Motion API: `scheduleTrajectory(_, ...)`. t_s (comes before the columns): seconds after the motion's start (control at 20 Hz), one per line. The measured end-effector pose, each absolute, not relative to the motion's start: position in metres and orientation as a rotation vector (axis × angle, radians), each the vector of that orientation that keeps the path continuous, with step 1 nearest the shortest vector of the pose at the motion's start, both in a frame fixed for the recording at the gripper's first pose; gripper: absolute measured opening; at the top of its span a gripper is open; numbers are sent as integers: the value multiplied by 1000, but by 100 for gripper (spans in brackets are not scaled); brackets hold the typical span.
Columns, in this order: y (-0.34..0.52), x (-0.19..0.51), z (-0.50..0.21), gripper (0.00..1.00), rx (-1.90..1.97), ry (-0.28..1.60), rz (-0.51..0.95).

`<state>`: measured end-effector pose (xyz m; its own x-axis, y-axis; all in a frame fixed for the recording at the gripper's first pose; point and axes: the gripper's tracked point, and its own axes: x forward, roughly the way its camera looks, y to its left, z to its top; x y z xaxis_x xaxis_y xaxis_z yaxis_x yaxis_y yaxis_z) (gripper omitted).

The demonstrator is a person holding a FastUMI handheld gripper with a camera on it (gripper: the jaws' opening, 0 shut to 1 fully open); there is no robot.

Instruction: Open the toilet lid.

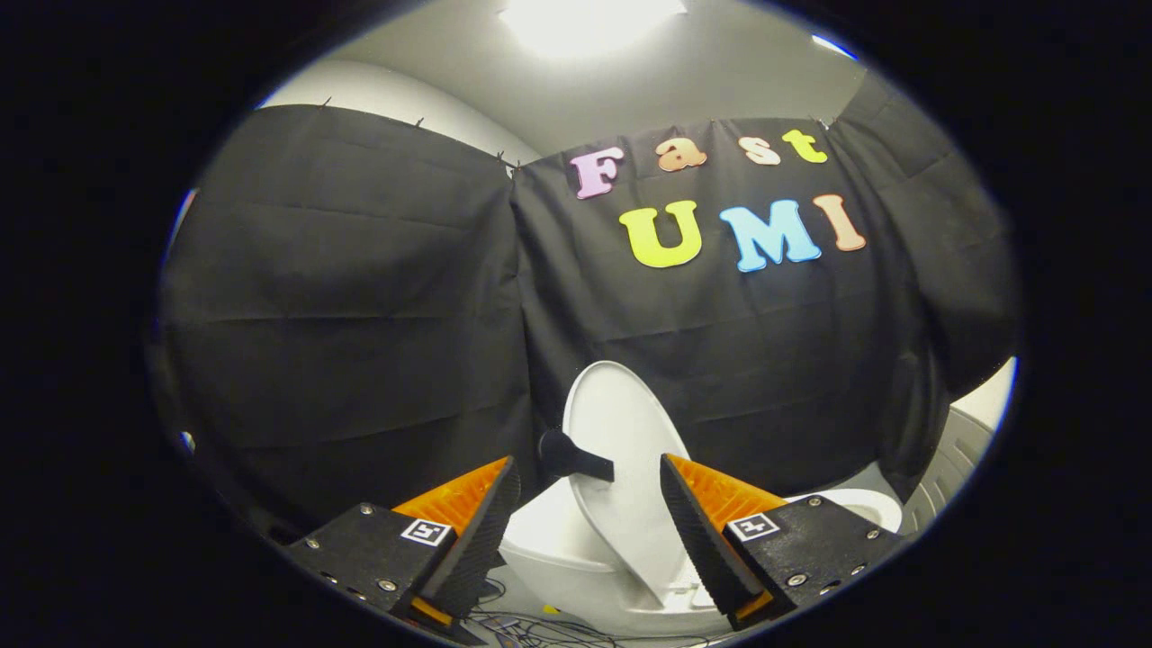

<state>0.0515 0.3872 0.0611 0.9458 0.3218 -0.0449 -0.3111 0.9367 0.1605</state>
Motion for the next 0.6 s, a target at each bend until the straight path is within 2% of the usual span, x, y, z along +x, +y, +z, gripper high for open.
scheduleTrajectory(0.3, 297, 36, 85, 95, 44, 38, 224)
scheduleTrajectory(0.6, 226, 30, 76, 96, -20, 41, 159)
